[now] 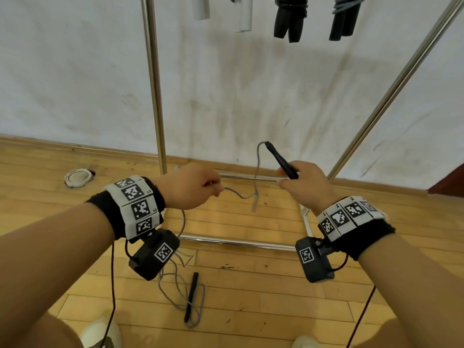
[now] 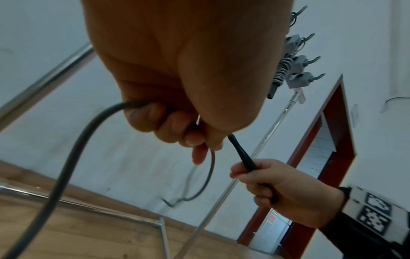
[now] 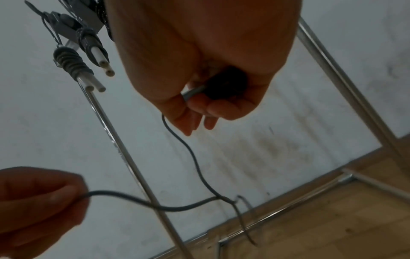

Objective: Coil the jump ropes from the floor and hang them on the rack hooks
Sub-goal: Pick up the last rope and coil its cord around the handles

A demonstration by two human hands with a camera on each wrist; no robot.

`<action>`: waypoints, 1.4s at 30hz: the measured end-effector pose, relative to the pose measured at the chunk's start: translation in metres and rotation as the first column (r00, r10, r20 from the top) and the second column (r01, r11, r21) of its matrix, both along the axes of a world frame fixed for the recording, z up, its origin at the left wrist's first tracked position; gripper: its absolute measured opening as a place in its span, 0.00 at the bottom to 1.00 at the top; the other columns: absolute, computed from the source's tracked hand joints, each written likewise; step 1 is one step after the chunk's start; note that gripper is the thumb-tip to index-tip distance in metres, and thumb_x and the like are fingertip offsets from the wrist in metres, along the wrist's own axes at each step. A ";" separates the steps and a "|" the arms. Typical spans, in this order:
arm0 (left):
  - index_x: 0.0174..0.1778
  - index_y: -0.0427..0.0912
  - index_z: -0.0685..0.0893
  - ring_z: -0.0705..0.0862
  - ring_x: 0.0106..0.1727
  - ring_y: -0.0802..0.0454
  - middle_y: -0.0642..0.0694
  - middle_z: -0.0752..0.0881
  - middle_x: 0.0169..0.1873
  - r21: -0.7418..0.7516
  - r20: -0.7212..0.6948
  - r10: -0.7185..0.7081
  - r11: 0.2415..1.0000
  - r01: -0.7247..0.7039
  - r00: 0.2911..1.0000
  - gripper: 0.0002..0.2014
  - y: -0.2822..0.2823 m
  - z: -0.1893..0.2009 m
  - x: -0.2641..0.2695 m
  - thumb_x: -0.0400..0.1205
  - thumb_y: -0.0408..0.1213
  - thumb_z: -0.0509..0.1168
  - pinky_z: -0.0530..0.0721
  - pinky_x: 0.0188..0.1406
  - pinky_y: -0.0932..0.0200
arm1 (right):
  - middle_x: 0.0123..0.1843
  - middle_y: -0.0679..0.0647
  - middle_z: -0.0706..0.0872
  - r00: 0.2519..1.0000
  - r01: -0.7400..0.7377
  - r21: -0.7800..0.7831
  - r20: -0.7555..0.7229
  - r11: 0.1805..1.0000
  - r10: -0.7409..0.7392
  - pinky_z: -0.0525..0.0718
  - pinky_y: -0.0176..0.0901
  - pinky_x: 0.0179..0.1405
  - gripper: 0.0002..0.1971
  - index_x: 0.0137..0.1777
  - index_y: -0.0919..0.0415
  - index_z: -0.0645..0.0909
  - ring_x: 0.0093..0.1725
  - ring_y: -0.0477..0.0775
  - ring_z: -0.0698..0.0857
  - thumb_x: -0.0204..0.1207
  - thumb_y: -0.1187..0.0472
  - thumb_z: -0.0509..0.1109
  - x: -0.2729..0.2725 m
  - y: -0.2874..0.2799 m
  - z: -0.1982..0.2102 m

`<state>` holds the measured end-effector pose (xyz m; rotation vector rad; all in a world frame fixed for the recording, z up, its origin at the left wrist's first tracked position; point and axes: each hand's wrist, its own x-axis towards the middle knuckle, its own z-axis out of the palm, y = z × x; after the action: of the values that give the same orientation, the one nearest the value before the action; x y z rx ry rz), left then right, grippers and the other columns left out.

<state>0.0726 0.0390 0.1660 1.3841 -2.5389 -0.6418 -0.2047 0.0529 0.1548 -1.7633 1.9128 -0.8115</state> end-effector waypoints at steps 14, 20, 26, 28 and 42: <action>0.39 0.50 0.83 0.88 0.29 0.60 0.56 0.88 0.29 0.013 -0.331 0.044 0.999 -0.041 0.943 0.15 0.011 0.014 -0.012 0.85 0.54 0.61 0.84 0.29 0.67 | 0.25 0.36 0.80 0.932 -0.283 -0.151 0.192 0.947 0.309 0.72 0.27 0.23 0.09 0.41 0.52 0.80 0.23 0.37 0.75 0.81 0.50 0.70 0.059 0.018 0.012; 0.41 0.50 0.80 0.87 0.43 0.54 0.52 0.88 0.38 0.179 -0.151 -0.032 0.982 0.059 0.988 0.12 0.005 -0.005 0.007 0.88 0.46 0.58 0.85 0.49 0.52 | 0.25 0.41 0.77 0.967 -0.175 -0.191 0.149 0.966 0.205 0.72 0.26 0.20 0.08 0.42 0.53 0.80 0.21 0.38 0.76 0.81 0.51 0.71 0.039 0.012 0.019; 0.46 0.52 0.79 0.81 0.46 0.62 0.58 0.85 0.44 0.290 0.050 -0.088 0.954 0.070 0.995 0.12 -0.002 -0.017 0.016 0.90 0.42 0.53 0.74 0.44 0.67 | 0.24 0.36 0.78 0.968 -0.103 -0.260 0.194 0.960 0.156 0.71 0.25 0.19 0.08 0.43 0.55 0.80 0.21 0.37 0.75 0.81 0.52 0.70 0.018 0.011 0.026; 0.43 0.53 0.80 0.80 0.43 0.62 0.57 0.84 0.42 0.277 0.072 -0.085 0.959 0.062 0.994 0.14 -0.005 -0.021 0.020 0.90 0.43 0.53 0.72 0.42 0.68 | 0.23 0.36 0.76 0.972 -0.057 -0.275 0.203 0.960 0.116 0.71 0.29 0.21 0.09 0.40 0.51 0.80 0.22 0.38 0.72 0.80 0.51 0.70 0.009 0.008 0.028; 0.44 0.54 0.90 0.79 0.22 0.62 0.56 0.84 0.24 0.059 -0.027 -0.077 0.995 0.078 0.997 0.13 -0.004 -0.005 0.001 0.86 0.49 0.61 0.73 0.22 0.71 | 0.40 0.40 0.86 0.978 -0.133 -0.147 0.140 0.980 0.153 0.75 0.27 0.29 0.07 0.45 0.39 0.87 0.29 0.37 0.82 0.70 0.51 0.80 0.014 0.014 0.014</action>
<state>0.0739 0.0350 0.1609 1.2929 -2.5849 -0.7496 -0.1908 0.0672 0.1683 -1.8378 1.6473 -1.0126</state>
